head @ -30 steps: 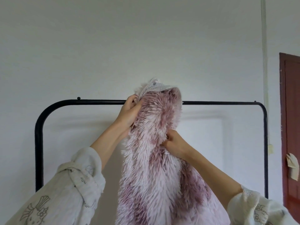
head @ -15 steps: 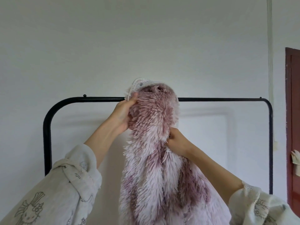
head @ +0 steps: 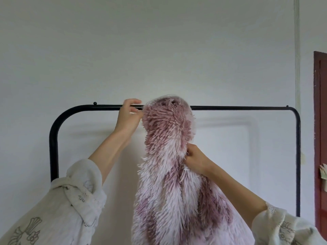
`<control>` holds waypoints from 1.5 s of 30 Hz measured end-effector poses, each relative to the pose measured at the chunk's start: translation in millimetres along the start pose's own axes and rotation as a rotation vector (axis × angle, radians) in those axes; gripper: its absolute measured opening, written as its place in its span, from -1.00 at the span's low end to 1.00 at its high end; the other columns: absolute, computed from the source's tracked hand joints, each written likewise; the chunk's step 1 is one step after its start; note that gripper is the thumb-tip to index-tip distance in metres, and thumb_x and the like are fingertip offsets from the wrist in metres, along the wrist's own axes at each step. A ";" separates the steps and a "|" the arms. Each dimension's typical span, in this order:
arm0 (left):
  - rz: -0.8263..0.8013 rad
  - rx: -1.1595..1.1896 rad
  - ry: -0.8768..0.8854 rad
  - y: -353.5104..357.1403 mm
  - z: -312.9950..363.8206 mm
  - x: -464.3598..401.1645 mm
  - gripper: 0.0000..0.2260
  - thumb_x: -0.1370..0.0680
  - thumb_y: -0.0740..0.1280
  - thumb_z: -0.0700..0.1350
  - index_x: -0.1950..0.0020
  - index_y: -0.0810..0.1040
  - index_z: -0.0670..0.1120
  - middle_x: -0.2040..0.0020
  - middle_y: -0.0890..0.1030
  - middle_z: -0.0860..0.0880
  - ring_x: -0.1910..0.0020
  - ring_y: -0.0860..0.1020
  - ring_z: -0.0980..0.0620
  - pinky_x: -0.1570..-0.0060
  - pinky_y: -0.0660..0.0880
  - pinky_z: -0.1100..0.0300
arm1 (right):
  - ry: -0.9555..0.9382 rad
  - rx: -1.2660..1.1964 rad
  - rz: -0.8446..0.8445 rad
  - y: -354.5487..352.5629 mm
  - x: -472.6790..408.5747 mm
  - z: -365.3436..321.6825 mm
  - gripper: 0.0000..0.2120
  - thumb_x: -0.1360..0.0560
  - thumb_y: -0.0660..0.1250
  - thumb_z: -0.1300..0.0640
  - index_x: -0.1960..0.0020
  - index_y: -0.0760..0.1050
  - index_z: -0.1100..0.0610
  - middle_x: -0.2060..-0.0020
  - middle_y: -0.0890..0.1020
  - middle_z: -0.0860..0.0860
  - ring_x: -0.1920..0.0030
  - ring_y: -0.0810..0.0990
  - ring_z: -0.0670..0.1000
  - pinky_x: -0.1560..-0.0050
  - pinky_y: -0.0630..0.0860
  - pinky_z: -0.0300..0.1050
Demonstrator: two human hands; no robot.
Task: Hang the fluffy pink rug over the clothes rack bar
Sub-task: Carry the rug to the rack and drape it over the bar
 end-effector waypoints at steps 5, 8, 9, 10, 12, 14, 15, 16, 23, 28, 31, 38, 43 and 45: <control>-0.307 -0.112 -0.131 2.7 -8.0 6.0 -0.80 -0.57 0.21 -0.02 -0.08 0.58 -0.03 0.09 0.54 0.10 0.10 0.41 0.09 0.06 0.32 0.20 | 0.006 0.000 -0.022 2.7 -2.4 4.1 -0.73 -0.38 0.16 0.44 -0.07 0.43 0.40 -0.01 0.58 0.36 -0.05 0.57 0.34 -0.01 0.54 0.28; -0.364 -0.053 -0.137 4.3 -22.9 6.5 -0.83 -0.58 0.21 -0.09 0.17 0.54 -0.05 0.26 0.51 0.01 0.27 0.42 0.07 0.20 0.29 0.20 | 0.013 -0.002 -0.020 0.2 -0.5 3.2 -0.73 -0.36 0.20 0.39 -0.06 0.45 0.36 0.01 0.61 0.30 0.02 0.60 0.27 -0.01 0.55 0.23; -0.306 -0.014 -0.125 4.1 -24.8 3.8 -0.80 -0.59 0.20 -0.11 0.23 0.49 -0.05 0.34 0.50 0.02 0.35 0.42 0.09 0.22 0.31 0.20 | 0.011 -0.005 -0.011 -2.2 -0.8 4.4 -0.76 -0.35 0.24 0.34 -0.01 0.46 0.34 0.04 0.61 0.26 0.09 0.59 0.20 0.03 0.55 0.17; -0.242 0.044 -0.124 3.8 -24.2 0.5 -0.76 -0.60 0.17 -0.12 0.26 0.45 -0.04 0.43 0.48 0.05 0.44 0.42 0.13 0.25 0.32 0.20 | 0.022 -0.001 0.004 -5.5 0.4 3.5 -0.83 -0.33 0.28 0.31 0.08 0.46 0.29 0.11 0.60 0.21 0.15 0.54 0.13 0.09 0.55 0.10; -0.139 0.162 -0.138 1.3 -18.6 -8.5 -0.75 -0.63 0.13 -0.14 0.25 0.41 -0.04 0.49 0.45 0.07 0.57 0.37 0.17 0.36 0.29 0.22 | 0.023 -0.036 0.066 -17.3 1.3 3.0 -0.83 -0.38 0.35 0.30 0.23 0.44 0.05 0.23 0.54 0.03 0.26 0.50 0.00 0.23 0.47 -0.11; -0.099 0.109 -0.117 -1.3 -11.8 -15.7 -0.77 -0.63 0.13 -0.11 0.22 0.43 -0.02 0.34 0.48 0.00 0.44 0.43 0.09 0.37 0.29 0.22 | 0.011 -0.135 0.195 -33.6 3.3 3.8 -0.80 -0.43 0.41 0.20 0.23 0.48 -0.06 0.28 0.60 -0.02 0.45 0.52 -0.18 0.30 0.43 -0.25; -0.111 0.004 -0.068 0.3 -9.3 -16.2 -0.77 -0.63 0.13 -0.10 0.21 0.43 -0.01 0.28 0.48 -0.03 0.34 0.44 0.03 0.33 0.32 0.19 | 0.002 -0.182 0.274 -43.3 4.3 4.5 -0.87 -0.42 0.44 0.12 0.21 0.50 -0.04 0.30 0.62 0.00 0.51 0.50 -0.22 0.30 0.44 -0.24; -0.144 -0.105 -0.001 3.6 -7.6 -13.9 -0.76 -0.63 0.12 -0.09 0.22 0.42 0.01 0.26 0.48 -0.04 0.31 0.44 0.02 0.31 0.33 0.18 | 0.007 -0.221 0.327 -51.6 6.0 3.5 -0.89 -0.41 0.45 0.06 0.17 0.51 -0.03 0.28 0.64 0.03 0.50 0.51 -0.22 0.29 0.46 -0.21; -0.491 -0.234 0.251 28.0 11.9 4.3 -0.77 -0.62 0.15 -0.06 0.23 0.44 0.06 0.32 0.39 -0.02 0.32 0.30 -0.01 0.31 0.22 0.15 | -0.025 -0.098 0.198 -66.1 -0.8 -21.5 -0.28 -0.37 0.44 -0.10 -0.46 0.25 -0.01 -0.06 0.61 -0.05 -0.17 0.53 -0.08 -0.22 0.40 -0.16; -0.491 -0.250 0.355 20.7 34.0 3.2 -0.79 -0.61 0.15 -0.03 0.20 0.47 0.10 0.29 0.35 -0.10 0.34 0.23 -0.02 0.31 0.19 0.17 | -0.094 -0.127 0.088 -47.0 -6.5 -32.9 -0.80 -0.44 0.42 0.18 0.18 0.56 0.34 0.30 0.60 0.09 0.22 0.55 0.00 0.12 0.45 -0.16; -0.408 -0.233 0.303 19.3 36.1 8.1 -0.87 -0.61 0.16 -0.03 0.07 0.47 0.02 0.32 0.41 0.07 0.39 0.39 0.16 0.34 0.29 0.36 | -0.078 -0.234 0.256 -51.3 -9.6 -42.7 -0.83 -0.50 0.30 0.27 0.20 0.55 0.37 0.31 0.56 0.09 0.31 0.47 -0.04 0.34 0.40 -0.32; -0.850 -0.446 -0.167 12.3 -37.5 45.9 -0.64 -0.39 0.49 -0.06 -0.12 0.49 -0.08 -0.11 0.59 -0.05 -0.11 0.56 0.00 -0.36 0.36 0.08 | -0.049 -0.220 0.391 -59.3 -33.6 -61.0 -0.74 -0.45 0.10 0.35 0.21 0.56 0.26 0.25 0.63 0.16 0.23 0.58 0.10 0.23 0.48 -0.05; -0.883 -0.467 -0.380 -8.8 -57.2 46.0 -0.72 -0.50 0.37 -0.10 -0.20 0.53 -0.12 -0.17 0.60 -0.05 -0.23 0.53 -0.03 -0.35 0.37 0.10 | 0.008 -0.182 0.412 -58.1 -32.8 -58.8 -0.66 -0.46 0.04 0.40 0.41 0.30 0.09 0.48 0.41 0.03 0.47 0.33 -0.02 0.49 0.23 -0.19; -0.868 -0.411 -0.438 -11.9 -63.4 45.2 -0.60 -0.49 0.37 -0.02 -0.29 0.47 -0.12 -0.25 0.56 -0.01 -0.26 0.50 0.00 -0.39 0.33 0.06 | 0.009 -0.127 0.402 -60.8 -33.3 -60.0 -0.71 -0.44 0.04 0.41 0.36 0.36 0.16 0.46 0.43 0.06 0.43 0.36 0.04 0.46 0.24 -0.19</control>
Point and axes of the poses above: each hand's wrist, its own x-axis away from the middle knuckle, its own y-axis out of the palm, z = x × y, the point moved 2 cm from there along -x, towards the middle knuckle
